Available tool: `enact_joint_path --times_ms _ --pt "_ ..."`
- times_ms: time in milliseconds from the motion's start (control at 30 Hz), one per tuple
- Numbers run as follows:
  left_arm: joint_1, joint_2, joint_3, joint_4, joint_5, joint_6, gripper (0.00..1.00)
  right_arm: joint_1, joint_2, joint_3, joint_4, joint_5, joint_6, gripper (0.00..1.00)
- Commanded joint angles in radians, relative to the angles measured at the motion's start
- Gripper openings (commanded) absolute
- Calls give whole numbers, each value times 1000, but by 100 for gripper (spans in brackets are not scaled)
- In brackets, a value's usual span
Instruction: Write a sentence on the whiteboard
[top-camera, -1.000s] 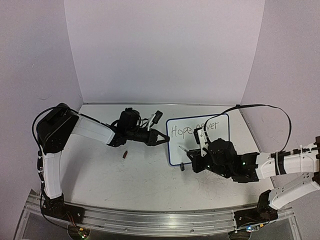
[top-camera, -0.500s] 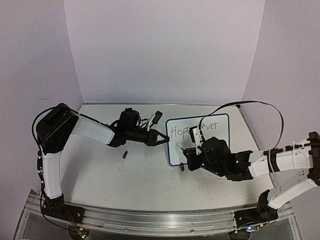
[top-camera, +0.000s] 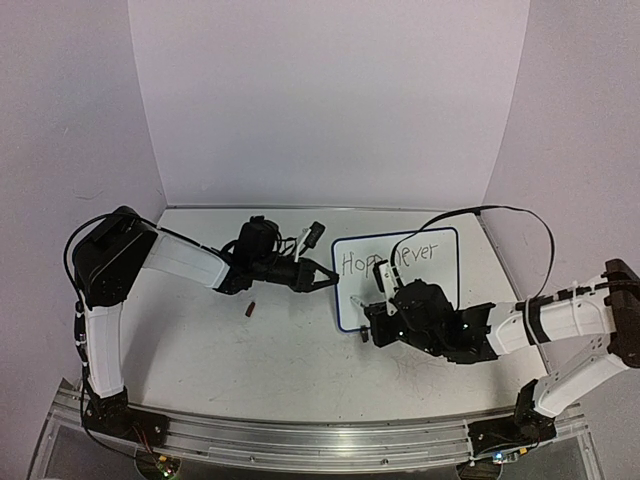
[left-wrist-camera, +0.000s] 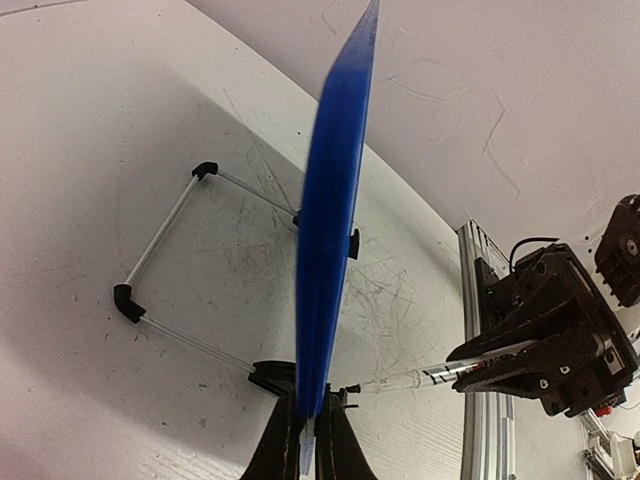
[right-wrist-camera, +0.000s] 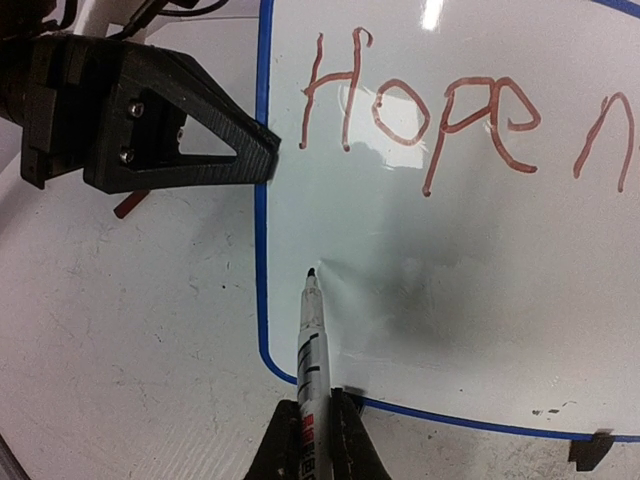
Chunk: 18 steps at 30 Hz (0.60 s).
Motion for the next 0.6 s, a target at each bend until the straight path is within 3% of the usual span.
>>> enact_joint_path --times_ms 0,567 --pt "8 -33 12 -13 -4 -11 0 4 19 43 29 21 21 0" --pt "8 -35 12 -13 -2 -11 0 4 66 59 55 98 44 0"
